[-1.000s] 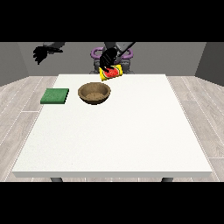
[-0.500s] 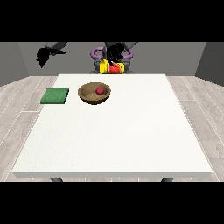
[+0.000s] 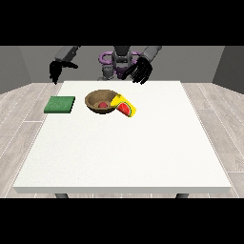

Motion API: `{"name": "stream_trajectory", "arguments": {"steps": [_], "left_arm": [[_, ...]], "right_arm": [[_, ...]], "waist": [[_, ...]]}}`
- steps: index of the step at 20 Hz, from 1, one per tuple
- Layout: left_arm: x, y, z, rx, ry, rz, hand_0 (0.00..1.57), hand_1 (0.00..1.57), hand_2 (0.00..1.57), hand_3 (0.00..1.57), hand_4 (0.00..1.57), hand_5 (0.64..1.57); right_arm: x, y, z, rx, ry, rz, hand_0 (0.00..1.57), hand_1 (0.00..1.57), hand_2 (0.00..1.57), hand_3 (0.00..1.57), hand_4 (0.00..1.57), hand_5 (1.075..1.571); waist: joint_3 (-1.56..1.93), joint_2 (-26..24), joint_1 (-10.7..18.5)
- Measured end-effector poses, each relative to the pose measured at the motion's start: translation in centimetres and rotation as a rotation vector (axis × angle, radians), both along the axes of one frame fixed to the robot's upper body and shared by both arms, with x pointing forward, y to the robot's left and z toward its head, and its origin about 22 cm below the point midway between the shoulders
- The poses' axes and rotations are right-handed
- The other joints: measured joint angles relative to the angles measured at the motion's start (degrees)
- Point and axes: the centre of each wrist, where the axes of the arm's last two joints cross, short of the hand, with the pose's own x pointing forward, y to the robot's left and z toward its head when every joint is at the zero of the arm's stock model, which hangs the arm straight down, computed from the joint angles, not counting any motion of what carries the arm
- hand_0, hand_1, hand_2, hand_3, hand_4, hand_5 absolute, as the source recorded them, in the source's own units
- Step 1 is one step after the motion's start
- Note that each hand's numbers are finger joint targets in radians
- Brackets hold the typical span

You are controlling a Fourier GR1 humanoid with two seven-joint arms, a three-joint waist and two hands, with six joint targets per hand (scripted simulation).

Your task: Pick the cup and pour the ball into the bowl, then pick the bowl and place it on the pad

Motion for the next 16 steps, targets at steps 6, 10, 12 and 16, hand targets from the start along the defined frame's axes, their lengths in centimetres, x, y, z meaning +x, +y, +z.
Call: {"name": "stream_trajectory", "arguments": {"steps": [6, 10, 12, 16], "left_arm": [[-2.1, 1.8, -0.5, -0.440, -0.009, -0.122, 0.00, 0.00, 0.00, 0.00, 0.00, 1.566], [-3.8, 3.1, -2.0, -0.584, -0.012, -0.253, 0.00, 0.00, 0.00, 0.00, 0.00, 1.563], [-4.2, 4.2, -2.3, -0.615, -0.017, -0.296, 0.00, 0.00, 0.00, 0.00, 0.00, 1.563], [-4.4, 5.6, -2.4, -0.654, -0.038, -0.329, 0.00, 0.00, 0.00, 0.00, 0.00, 1.565]], "right_arm": [[2.7, 5.1, 0.5, 0.010, -0.042, -0.045, 0.00, 0.00, 0.00, 0.00, 0.24, 1.571], [3.5, 7.7, 0.2, 0.023, -0.029, -0.112, 0.00, 0.00, 0.00, 0.00, 0.31, 1.569], [3.8, 8.3, -0.1, 0.034, -0.026, -0.137, 0.00, 0.00, 0.00, 0.00, 0.33, 1.570], [5.1, 9.9, -0.5, 0.046, -0.026, -0.162, 0.00, 0.00, 0.00, 0.00, 0.26, 1.567]], "waist": [[0.46, 4.25, 2.82], [0.89, 5.59, 6.26], [1.03, 6.15, 7.35], [1.18, 7.10, 7.80]]}}
